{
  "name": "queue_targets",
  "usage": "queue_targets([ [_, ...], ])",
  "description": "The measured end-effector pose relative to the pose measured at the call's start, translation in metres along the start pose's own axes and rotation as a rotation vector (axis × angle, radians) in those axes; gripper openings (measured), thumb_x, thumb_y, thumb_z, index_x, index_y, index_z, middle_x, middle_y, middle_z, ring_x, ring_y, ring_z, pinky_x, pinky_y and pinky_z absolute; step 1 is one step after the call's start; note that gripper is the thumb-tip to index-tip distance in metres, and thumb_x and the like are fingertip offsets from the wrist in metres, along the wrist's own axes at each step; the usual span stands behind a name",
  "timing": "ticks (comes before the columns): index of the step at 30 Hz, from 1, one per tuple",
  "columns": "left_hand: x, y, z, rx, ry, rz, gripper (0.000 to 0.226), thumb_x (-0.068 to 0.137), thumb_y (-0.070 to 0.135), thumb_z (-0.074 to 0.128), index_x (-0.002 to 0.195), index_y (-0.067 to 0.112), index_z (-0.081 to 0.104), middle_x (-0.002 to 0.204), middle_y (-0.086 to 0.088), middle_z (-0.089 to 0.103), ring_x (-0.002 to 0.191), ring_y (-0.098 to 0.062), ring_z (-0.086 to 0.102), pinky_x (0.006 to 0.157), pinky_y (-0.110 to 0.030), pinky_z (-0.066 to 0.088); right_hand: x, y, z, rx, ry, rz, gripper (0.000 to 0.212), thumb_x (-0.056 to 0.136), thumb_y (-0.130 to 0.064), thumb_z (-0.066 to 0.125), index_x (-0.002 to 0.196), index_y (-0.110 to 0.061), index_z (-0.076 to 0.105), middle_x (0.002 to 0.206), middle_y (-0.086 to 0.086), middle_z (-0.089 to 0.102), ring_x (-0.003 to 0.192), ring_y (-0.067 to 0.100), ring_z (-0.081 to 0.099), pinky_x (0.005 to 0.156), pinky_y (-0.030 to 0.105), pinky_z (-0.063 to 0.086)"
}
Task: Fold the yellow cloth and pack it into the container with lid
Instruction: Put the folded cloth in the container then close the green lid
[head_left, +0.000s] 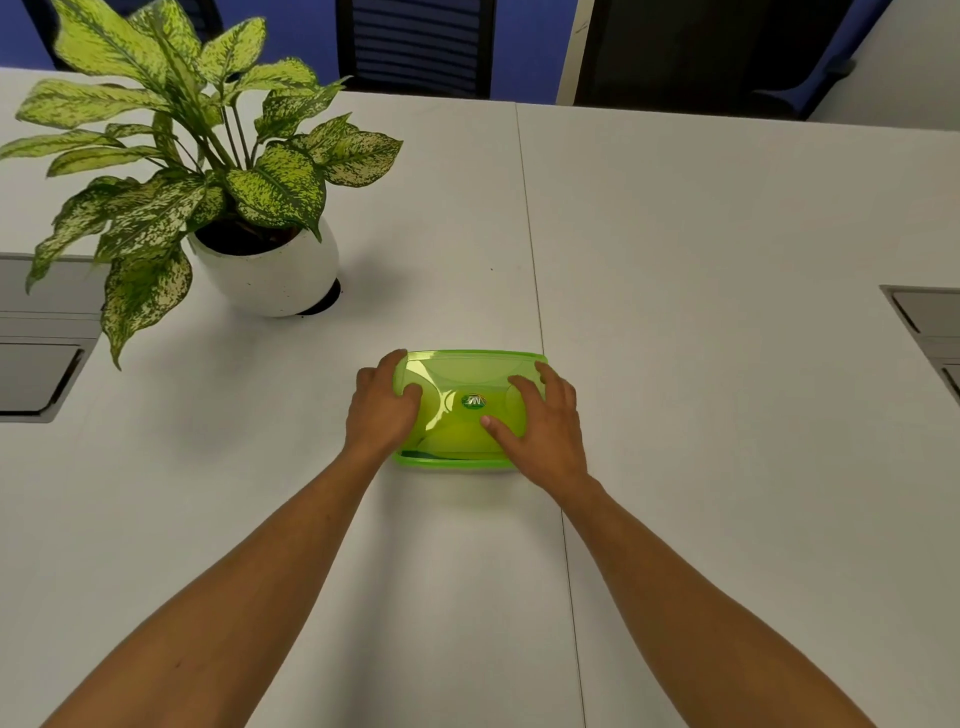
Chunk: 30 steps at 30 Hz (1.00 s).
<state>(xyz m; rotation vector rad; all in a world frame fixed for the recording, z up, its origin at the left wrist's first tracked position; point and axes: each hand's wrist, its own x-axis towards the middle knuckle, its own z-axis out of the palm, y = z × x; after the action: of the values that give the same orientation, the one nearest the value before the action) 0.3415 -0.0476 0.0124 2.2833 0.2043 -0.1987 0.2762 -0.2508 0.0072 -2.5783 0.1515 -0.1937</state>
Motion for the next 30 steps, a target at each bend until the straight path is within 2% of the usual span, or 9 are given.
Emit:
queue_targets([
  [4, 0.012, 0.001, 0.004, 0.068, 0.012, 0.004, 0.05, 0.092, 0.044, 0.049, 0.139, 0.031, 0.039, 0.129, -0.016, 0.047, 0.115, -0.037, 0.052, 0.093, -0.042, 0.041, 0.014, 0.001, 0.002, 0.058, 0.01, 0.073, 0.081, 0.074, -0.065, 0.061, 0.14, -0.027, 0.037, 0.158, 0.007, 0.014, 0.139, 0.028, 0.017, 0.108, 0.045, 0.033],
  [8, 0.022, 0.002, 0.005, -0.012, 0.022, 0.003, 0.042, 0.093, 0.042, 0.051, 0.13, 0.024, 0.046, 0.127, -0.015, 0.049, 0.111, -0.035, 0.054, 0.091, -0.041, 0.042, 0.021, 0.004, 0.005, 0.124, -0.054, 0.221, 0.092, 0.073, -0.073, 0.056, 0.146, -0.027, 0.024, 0.156, 0.007, 0.021, 0.136, 0.033, 0.026, 0.107, 0.047, 0.034],
  [13, 0.03, 0.001, 0.009, -0.072, 0.002, -0.018, 0.036, 0.095, 0.039, 0.048, 0.127, 0.022, 0.045, 0.126, -0.015, 0.051, 0.111, -0.034, 0.053, 0.086, -0.039, 0.04, 0.028, 0.007, 0.002, 0.144, -0.044, 0.247, 0.072, 0.085, -0.06, 0.052, 0.146, -0.035, 0.023, 0.138, 0.007, 0.036, 0.125, 0.031, 0.041, 0.096, 0.046, 0.044],
  [16, 0.024, -0.001, 0.016, -0.024, 0.03, -0.013, 0.037, 0.098, 0.043, 0.039, 0.131, 0.027, 0.041, 0.125, -0.015, 0.049, 0.107, -0.038, 0.055, 0.086, -0.04, 0.039, 0.027, 0.006, 0.003, 0.065, -0.091, 0.24, 0.062, 0.092, -0.056, 0.038, 0.147, -0.04, 0.013, 0.128, 0.011, 0.042, 0.109, 0.036, 0.054, 0.088, 0.047, 0.049],
  [19, 0.018, -0.003, 0.02, 0.008, 0.061, -0.017, 0.037, 0.099, 0.046, 0.031, 0.132, 0.032, 0.039, 0.122, -0.015, 0.049, 0.104, -0.039, 0.056, 0.086, -0.041, 0.04, 0.026, 0.005, 0.003, 0.038, -0.121, 0.268, 0.059, 0.094, -0.058, 0.03, 0.145, -0.047, 0.003, 0.12, 0.013, 0.045, 0.095, 0.041, 0.059, 0.086, 0.048, 0.05],
  [25, 0.02, -0.004, 0.019, 0.013, 0.071, -0.012, 0.04, 0.1, 0.045, 0.031, 0.135, 0.03, 0.043, 0.122, -0.018, 0.053, 0.111, -0.038, 0.054, 0.091, -0.042, 0.042, 0.026, 0.007, 0.004, 0.041, -0.141, 0.298, 0.059, 0.091, -0.065, 0.027, 0.141, -0.057, -0.004, 0.111, 0.013, 0.049, 0.094, 0.041, 0.058, 0.082, 0.045, 0.046],
  [30, 0.019, -0.005, 0.019, -0.027, 0.095, 0.004, 0.041, 0.099, 0.044, 0.035, 0.136, 0.029, 0.046, 0.121, -0.019, 0.055, 0.113, -0.036, 0.053, 0.093, -0.041, 0.042, 0.027, 0.007, 0.005, 0.059, -0.136, 0.313, 0.059, 0.088, -0.068, 0.027, 0.138, -0.059, -0.003, 0.11, 0.013, 0.051, 0.095, 0.041, 0.059, 0.08, 0.044, 0.044],
])
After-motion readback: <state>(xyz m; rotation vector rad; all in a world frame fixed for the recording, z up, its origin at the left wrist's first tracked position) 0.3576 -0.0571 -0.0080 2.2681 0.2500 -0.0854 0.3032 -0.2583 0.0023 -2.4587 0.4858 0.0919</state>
